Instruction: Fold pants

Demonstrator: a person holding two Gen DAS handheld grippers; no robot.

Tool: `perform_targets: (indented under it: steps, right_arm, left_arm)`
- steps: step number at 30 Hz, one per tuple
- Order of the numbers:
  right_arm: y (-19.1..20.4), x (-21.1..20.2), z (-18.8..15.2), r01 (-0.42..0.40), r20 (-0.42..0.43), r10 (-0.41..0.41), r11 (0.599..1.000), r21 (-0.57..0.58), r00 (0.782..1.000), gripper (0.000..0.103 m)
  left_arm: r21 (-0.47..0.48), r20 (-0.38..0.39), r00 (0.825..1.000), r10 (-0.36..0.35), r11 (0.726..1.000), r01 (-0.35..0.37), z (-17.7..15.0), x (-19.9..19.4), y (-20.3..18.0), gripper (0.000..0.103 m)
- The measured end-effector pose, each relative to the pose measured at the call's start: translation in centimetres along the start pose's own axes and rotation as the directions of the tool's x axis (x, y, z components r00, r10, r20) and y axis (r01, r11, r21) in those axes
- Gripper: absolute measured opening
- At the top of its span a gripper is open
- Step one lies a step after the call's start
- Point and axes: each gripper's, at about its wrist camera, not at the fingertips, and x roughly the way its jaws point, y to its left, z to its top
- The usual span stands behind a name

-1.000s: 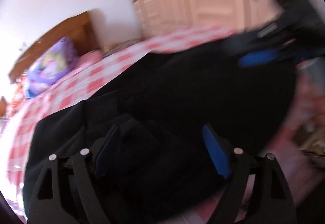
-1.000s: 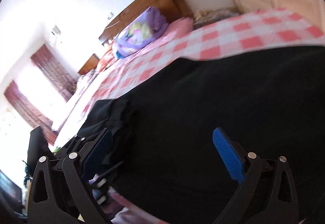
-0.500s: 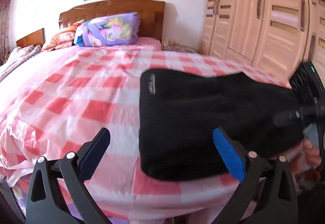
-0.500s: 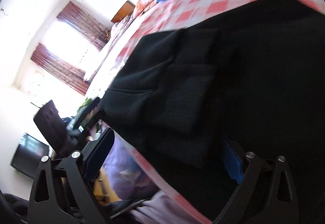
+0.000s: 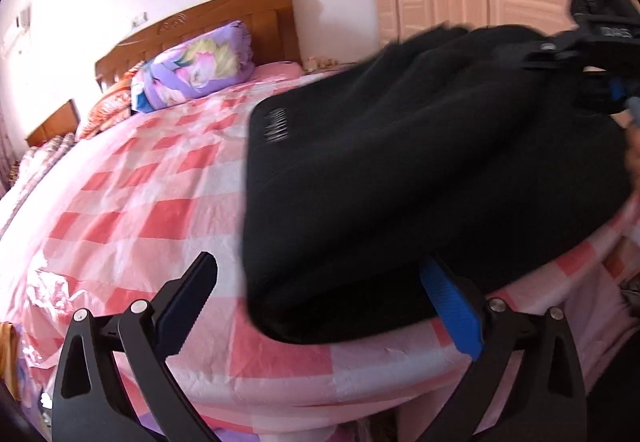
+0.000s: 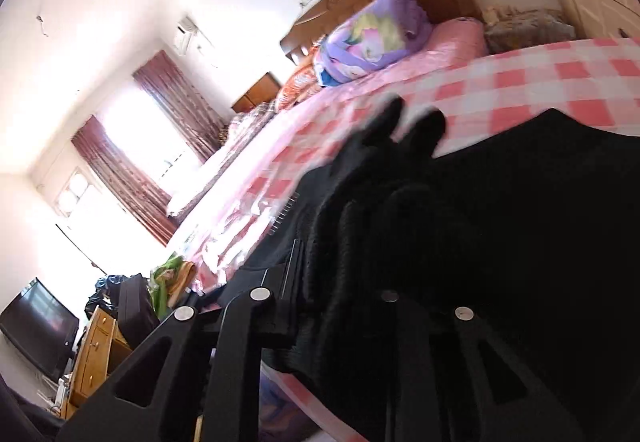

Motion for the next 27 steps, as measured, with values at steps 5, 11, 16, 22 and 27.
perform_targets:
  steps: [5,11,16,22,27]
  right_arm:
    - [-5.0,-1.3,-3.2,0.095,-0.016,-0.094,0.987,0.133,0.995,0.020]
    - [-6.8,-1.9,-4.3,0.076,-0.002,-0.076,0.984,0.159,0.997,0.019]
    - [-6.5,-3.4,-3.9,0.104,0.022,-0.107,0.986,0.127,0.994,0.019]
    - [-8.0,-2.7,-5.0,0.121,0.006,-0.123,0.980,0.158,0.992,0.017]
    - [-7.4,-2.6,-5.4,0.161,0.010,-0.163,0.979,0.124,0.987,0.018]
  left_arm:
    - [0.007,-0.038,0.998,0.052,0.999,-0.052,1.0,1.3,-0.5,0.101]
    - [0.025,-0.068,0.994,0.082,0.996,-0.080,1.5,2.2,-1.2,0.102]
    - [0.087,-0.062,0.991,0.119,0.990,-0.114,1.6,1.8,-2.1,0.102]
    - [0.059,-0.084,0.992,0.095,0.994,-0.090,1.6,2.0,-1.6,0.102]
    - [0.163,-0.058,0.993,0.102,0.982,-0.091,2.4,-0.7,-2.5,0.101]
